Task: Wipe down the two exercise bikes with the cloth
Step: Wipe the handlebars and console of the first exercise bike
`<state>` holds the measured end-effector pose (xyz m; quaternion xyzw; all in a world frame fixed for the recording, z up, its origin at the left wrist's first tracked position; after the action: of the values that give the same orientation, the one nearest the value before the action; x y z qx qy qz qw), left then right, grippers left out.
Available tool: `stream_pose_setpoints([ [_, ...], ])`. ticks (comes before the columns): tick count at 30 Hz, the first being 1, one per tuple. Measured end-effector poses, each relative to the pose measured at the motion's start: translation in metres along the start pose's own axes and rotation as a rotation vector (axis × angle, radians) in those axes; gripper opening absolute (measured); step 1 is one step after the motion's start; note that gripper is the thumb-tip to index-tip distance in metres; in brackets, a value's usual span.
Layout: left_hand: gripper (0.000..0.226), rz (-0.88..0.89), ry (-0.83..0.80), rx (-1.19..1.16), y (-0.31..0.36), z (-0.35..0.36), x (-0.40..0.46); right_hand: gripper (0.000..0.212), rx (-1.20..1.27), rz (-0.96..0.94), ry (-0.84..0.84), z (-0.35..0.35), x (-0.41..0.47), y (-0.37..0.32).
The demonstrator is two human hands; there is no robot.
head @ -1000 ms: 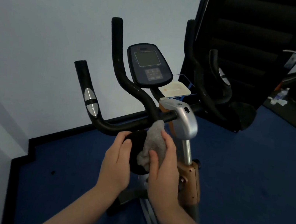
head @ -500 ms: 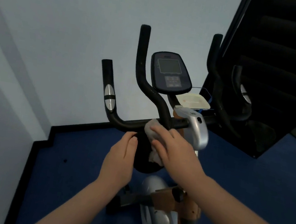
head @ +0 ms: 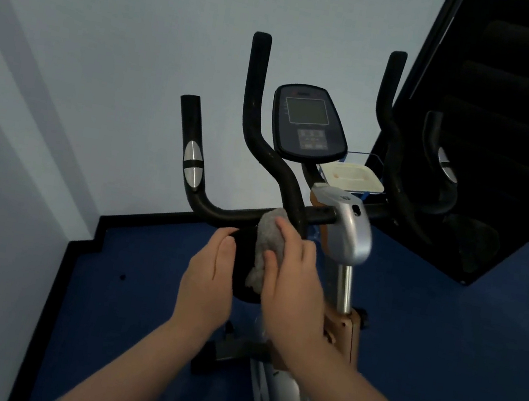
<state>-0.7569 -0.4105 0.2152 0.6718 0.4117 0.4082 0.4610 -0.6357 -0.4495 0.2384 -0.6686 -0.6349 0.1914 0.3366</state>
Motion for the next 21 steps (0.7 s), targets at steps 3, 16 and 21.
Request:
stream_pose_setpoints([
  [3,0.034,0.006,0.01,-0.001,0.0,0.001,0.001,0.039,-0.119,-0.025,-0.034,-0.01,0.025,-0.003],
  [16,0.032,0.039,0.013,0.0,-0.004,0.002,-0.004,0.037,-0.048,-0.128,-0.126,-0.014,0.02,0.006],
  [21,0.034,0.046,0.012,-0.081,-0.005,0.008,-0.007,0.042,0.112,-0.053,-0.06,-0.005,0.0,0.008],
])
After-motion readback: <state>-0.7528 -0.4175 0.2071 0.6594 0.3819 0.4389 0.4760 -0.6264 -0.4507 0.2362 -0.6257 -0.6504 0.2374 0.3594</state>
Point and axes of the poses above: each hand's wrist, its own x-axis towards the middle knuckle, its own z-axis out of the palm, y = z × x, the point moved 5 cm from there along x, towards the middle knuckle, and after that the axes turned 13 degrees about -y, right-handed, at the moved point
